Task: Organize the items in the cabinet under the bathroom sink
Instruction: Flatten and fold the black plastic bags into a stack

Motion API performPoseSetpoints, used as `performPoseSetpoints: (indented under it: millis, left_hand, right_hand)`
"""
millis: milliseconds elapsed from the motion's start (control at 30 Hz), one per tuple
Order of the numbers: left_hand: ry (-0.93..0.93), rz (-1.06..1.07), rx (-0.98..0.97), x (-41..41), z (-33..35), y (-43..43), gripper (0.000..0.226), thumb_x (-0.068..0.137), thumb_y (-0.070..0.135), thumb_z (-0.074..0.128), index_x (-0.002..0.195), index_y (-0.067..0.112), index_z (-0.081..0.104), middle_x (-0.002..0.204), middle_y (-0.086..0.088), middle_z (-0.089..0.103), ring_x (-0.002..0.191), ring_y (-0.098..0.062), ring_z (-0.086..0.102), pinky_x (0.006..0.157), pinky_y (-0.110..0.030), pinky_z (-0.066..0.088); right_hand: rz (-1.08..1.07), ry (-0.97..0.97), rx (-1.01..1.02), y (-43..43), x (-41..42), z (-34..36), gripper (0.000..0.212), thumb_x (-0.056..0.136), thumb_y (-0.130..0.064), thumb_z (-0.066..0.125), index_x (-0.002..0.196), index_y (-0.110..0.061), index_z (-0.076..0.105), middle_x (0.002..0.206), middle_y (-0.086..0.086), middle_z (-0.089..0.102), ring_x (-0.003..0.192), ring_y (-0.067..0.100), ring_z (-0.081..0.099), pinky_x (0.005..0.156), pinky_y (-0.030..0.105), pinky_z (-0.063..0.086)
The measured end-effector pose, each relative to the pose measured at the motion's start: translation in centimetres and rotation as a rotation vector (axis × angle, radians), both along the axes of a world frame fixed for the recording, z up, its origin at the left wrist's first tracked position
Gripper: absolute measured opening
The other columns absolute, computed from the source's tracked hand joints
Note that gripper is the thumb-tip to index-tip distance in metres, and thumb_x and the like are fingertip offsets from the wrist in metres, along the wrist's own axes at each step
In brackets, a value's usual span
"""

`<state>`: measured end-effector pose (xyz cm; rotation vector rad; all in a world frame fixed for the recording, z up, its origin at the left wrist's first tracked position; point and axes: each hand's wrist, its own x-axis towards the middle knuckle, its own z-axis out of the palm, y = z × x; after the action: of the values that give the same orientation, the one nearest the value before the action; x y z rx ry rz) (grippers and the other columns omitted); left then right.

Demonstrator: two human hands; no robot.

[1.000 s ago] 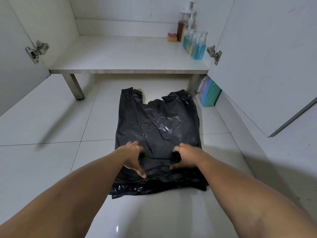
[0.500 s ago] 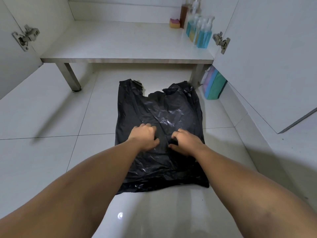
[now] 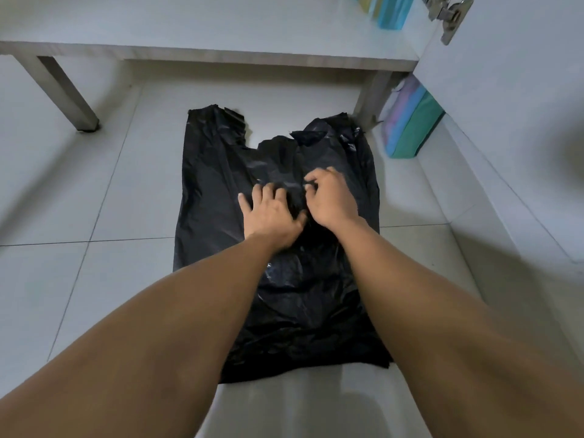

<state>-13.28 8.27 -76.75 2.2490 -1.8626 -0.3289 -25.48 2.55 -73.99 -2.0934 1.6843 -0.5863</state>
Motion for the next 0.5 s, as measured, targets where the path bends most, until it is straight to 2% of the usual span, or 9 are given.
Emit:
performPoseSetpoints:
  millis: [133,267,367,433,500]
  left_hand:
    - [-0.004,0.064,-0.019,-0.5,-2.7,-0.6,0.078,0.086,0.075,0.037,0.136,0.016,0.045,0.149,-0.006,0.038,0.145,-0.03,0.021,0.119,-0.061,0.005]
    - [-0.082,0.036,-0.053,0.0,-4.3,-0.3,0.08,0.086,0.078,0.028,0.136,0.017,0.04,0.154,-0.005,0.031,0.147,-0.03,0.016,0.12,-0.06,0.004]
    - [-0.085,0.044,-0.061,-0.3,-4.4,-0.1,0.081,0.084,0.079,0.029,0.136,0.018,0.042,0.154,-0.003,0.032,0.148,-0.03,0.016,0.12,-0.06,0.005]
    - [-0.081,0.057,-0.085,-0.4,-4.1,-0.3,0.078,0.084,0.078,0.034,0.132,0.018,0.046,0.151,-0.003,0.037,0.147,-0.031,0.02,0.12,-0.06,0.008]
    - [-0.092,0.065,-0.084,-0.4,-3.8,-0.3,0.075,0.083,0.077,0.036,0.129,0.019,0.049,0.148,-0.003,0.041,0.145,-0.03,0.025,0.119,-0.061,0.012]
  right_hand:
    - [-0.128,-0.076,-0.073,-3.8,0.5,-0.5,0.025,0.098,-0.017,0.052,0.119,-0.019,0.066,0.124,0.006,0.056,0.121,0.024,0.05,0.091,0.04,0.052]
    - [-0.205,-0.031,-0.116,-6.3,-0.4,-0.7,0.031,0.099,-0.023,0.053,0.129,-0.018,0.059,0.131,0.007,0.052,0.128,0.025,0.043,0.095,0.037,0.045]
    - [-0.269,-0.006,-0.003,-8.7,-1.2,-0.5,0.043,0.097,-0.034,0.057,0.135,-0.016,0.054,0.136,0.008,0.053,0.131,0.027,0.044,0.1,0.036,0.043]
    - [-0.274,-0.093,0.161,-10.5,-1.0,0.3,0.046,0.09,-0.043,0.066,0.124,-0.012,0.062,0.123,0.006,0.064,0.118,0.025,0.058,0.093,0.03,0.048]
    - [-0.256,-0.246,0.283,-11.8,-0.4,1.6,0.028,0.081,-0.039,0.078,0.088,-0.015,0.067,0.086,-0.004,0.067,0.082,0.014,0.065,0.067,0.017,0.048]
